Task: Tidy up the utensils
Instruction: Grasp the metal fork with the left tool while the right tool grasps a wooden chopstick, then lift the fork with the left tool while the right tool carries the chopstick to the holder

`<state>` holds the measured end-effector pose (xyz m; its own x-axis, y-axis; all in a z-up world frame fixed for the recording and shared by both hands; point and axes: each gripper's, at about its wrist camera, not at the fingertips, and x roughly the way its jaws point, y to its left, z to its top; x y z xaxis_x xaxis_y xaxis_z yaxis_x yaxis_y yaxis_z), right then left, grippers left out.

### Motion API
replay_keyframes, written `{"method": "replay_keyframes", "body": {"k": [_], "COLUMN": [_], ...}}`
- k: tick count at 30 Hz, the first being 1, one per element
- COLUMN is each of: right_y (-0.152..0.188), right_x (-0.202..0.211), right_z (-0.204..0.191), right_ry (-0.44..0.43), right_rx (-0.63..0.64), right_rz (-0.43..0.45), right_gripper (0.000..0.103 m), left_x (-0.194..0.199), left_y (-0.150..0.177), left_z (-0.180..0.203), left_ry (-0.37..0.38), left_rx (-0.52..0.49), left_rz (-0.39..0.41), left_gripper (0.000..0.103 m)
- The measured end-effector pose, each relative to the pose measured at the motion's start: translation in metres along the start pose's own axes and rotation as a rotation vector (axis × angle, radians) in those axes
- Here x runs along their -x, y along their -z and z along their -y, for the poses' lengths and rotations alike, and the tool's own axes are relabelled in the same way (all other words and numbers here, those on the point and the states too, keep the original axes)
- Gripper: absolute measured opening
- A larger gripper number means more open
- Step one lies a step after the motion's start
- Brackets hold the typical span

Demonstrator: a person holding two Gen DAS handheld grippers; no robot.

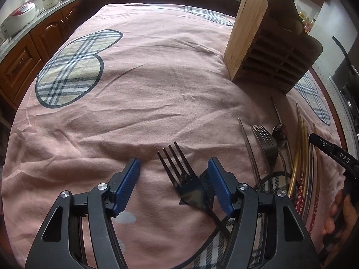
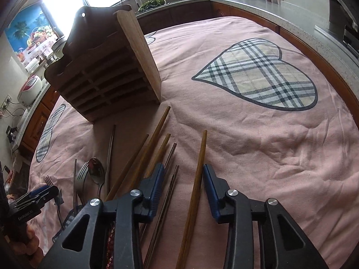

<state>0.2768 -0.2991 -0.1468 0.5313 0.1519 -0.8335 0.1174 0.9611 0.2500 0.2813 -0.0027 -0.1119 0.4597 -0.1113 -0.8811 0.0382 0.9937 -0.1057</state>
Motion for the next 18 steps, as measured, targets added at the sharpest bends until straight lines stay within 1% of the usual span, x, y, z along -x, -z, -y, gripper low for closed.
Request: {"method": "replay_keyframes", "body": {"k": [1,2,4,5,6,7,8,9,10,12,18], "right_y": [-0.002,-0.004,-0.008,-0.010,-0.011,-0.012,-0.014,-0.014,-0.015,-0.016,-0.017], "right_x": [-0.001,-0.002,-0.004,-0.005,-0.005,-0.006,-0.008,-0.008,-0.008,-0.006,0.006], "right_z": [0.000,0.001,0.003,0.004,0.006,0.006,0.006,0.008,0.008,0.008,0.007], "right_ry": [0.002,0.004,0.000,-0.003,-0.009,-0.015,-0.020,-0.024,-0.031,-0.038,-0.075], "right_rx": [0.000,-0.001,-0.008,-0.009,-0.011,-0.013,-0.016,-0.019,-0.021,-0.021,-0.024], "right_rz": [0.001,-0.002,-0.009,-0.015,-0.018,-0.021,-0.025,-0.026,-0.027,-0.024,0.006], "right_gripper": [0.034,0.032,0.028,0.022,0.020,0.018,0.014,0.010,0.007,0.007,0.006], "left_x": [-0.002,-0.003,-0.003,-0.003,-0.004,-0.004,-0.004,-0.003,-0.003,-0.001,0.016], "left_y": [-0.002,-0.004,-0.006,-0.007,-0.008,-0.009,-0.010,-0.011,-0.012,-0.012,-0.011], "left_z": [0.001,0.004,0.007,0.008,0.007,0.006,0.005,0.003,0.002,0.001,0.004], "left_ry": [-0.001,-0.011,-0.017,-0.015,0.000,0.016,0.031,0.051,0.068,0.092,0.132], "left_rx": [-0.004,-0.011,-0.029,-0.033,-0.034,-0.030,-0.027,-0.024,-0.021,-0.017,-0.031], "left_rz": [0.004,0.008,0.017,0.019,0.018,0.016,0.016,0.016,0.011,0.014,0.051], "left_gripper": [0.054,0.051,0.031,0.026,0.020,0.018,0.017,0.011,0.003,0.002,0.002]}}
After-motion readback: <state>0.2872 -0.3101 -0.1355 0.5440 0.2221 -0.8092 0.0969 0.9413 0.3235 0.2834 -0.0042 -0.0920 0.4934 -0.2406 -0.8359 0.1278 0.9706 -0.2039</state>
